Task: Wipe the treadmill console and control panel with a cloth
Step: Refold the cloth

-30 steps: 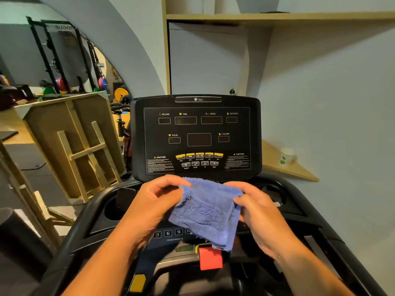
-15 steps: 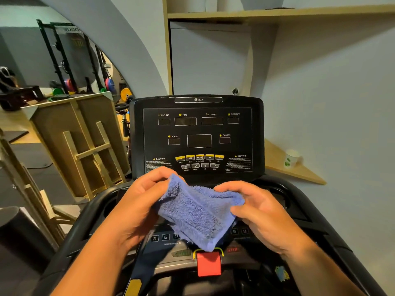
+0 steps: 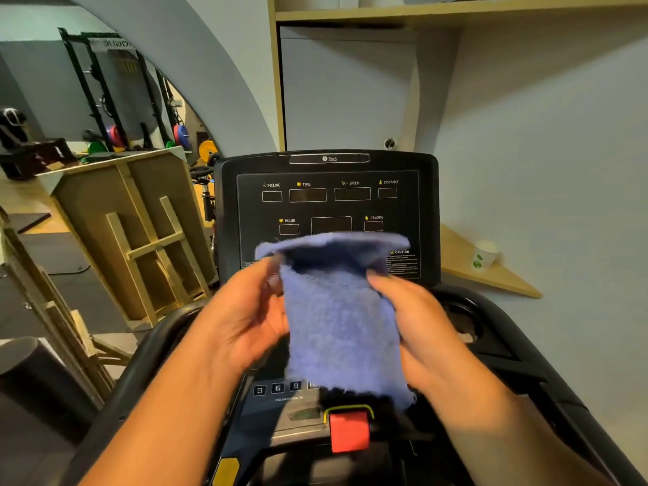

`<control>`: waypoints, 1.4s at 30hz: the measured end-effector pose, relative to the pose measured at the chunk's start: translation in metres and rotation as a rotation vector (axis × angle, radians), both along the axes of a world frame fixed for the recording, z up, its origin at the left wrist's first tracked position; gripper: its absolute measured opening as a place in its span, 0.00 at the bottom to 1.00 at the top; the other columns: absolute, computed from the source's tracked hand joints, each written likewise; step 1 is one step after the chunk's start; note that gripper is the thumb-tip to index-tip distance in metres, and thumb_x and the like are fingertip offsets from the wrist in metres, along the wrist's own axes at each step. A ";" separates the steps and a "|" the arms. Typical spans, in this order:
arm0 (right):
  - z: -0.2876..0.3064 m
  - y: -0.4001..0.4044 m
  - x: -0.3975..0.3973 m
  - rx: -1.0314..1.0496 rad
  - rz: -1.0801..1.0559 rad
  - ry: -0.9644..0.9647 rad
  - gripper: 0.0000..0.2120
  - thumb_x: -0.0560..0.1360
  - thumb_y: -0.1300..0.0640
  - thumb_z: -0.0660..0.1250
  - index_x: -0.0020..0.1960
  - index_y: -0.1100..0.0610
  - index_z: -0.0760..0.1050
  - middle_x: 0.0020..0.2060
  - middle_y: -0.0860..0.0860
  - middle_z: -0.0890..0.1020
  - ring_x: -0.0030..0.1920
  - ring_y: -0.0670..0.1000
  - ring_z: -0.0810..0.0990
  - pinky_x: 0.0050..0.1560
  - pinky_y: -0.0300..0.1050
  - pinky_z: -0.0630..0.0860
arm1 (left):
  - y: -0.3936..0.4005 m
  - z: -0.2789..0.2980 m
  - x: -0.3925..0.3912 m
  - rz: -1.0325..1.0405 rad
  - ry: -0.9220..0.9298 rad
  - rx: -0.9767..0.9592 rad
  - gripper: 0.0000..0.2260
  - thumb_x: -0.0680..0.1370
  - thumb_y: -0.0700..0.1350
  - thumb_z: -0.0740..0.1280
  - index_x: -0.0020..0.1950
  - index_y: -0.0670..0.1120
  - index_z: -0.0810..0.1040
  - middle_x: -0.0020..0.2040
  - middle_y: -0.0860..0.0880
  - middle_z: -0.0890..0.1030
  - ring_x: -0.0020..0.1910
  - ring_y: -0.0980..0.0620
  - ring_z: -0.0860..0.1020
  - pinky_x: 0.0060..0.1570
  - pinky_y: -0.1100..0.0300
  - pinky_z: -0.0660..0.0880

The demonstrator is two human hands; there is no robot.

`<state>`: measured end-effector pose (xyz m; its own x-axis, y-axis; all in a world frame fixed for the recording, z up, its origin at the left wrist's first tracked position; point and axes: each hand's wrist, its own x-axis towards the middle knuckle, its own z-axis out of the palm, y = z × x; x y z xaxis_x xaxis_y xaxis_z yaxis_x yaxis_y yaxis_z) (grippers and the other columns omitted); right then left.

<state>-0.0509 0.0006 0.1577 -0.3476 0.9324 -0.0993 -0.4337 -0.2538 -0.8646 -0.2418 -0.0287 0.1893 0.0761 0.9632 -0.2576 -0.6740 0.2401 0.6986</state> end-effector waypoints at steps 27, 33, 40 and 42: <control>-0.037 -0.010 0.014 0.569 -0.290 -0.843 0.06 0.77 0.55 0.70 0.50 0.44 0.81 0.44 0.42 0.85 0.46 0.43 0.83 0.49 0.40 0.78 | -0.008 -0.063 -0.027 0.169 1.592 0.487 0.21 0.71 0.50 0.81 0.60 0.63 0.80 0.52 0.63 0.79 0.55 0.68 0.76 0.52 0.77 0.68; -0.024 -0.008 0.014 0.720 -0.210 -0.990 0.04 0.78 0.53 0.67 0.45 0.46 0.77 0.46 0.39 0.80 0.52 0.39 0.78 0.51 0.29 0.69 | -0.001 -0.064 -0.038 -0.047 1.697 0.568 0.05 0.76 0.60 0.72 0.46 0.60 0.81 0.53 0.62 0.74 0.58 0.66 0.74 0.51 0.74 0.68; -0.001 -0.003 0.010 0.634 0.061 -0.873 0.05 0.80 0.51 0.67 0.45 0.48 0.78 0.37 0.41 0.82 0.38 0.39 0.80 0.41 0.34 0.72 | 0.024 -0.055 -0.007 -0.631 1.251 0.490 0.23 0.70 0.60 0.80 0.61 0.52 0.82 0.54 0.48 0.86 0.55 0.55 0.84 0.60 0.51 0.79; 0.000 0.001 0.011 0.569 0.057 -0.780 0.04 0.79 0.52 0.68 0.46 0.51 0.80 0.39 0.47 0.85 0.41 0.43 0.83 0.45 0.41 0.76 | 0.030 -0.058 0.000 -0.707 1.179 0.449 0.23 0.71 0.60 0.78 0.56 0.44 0.84 0.51 0.40 0.85 0.49 0.50 0.82 0.55 0.48 0.76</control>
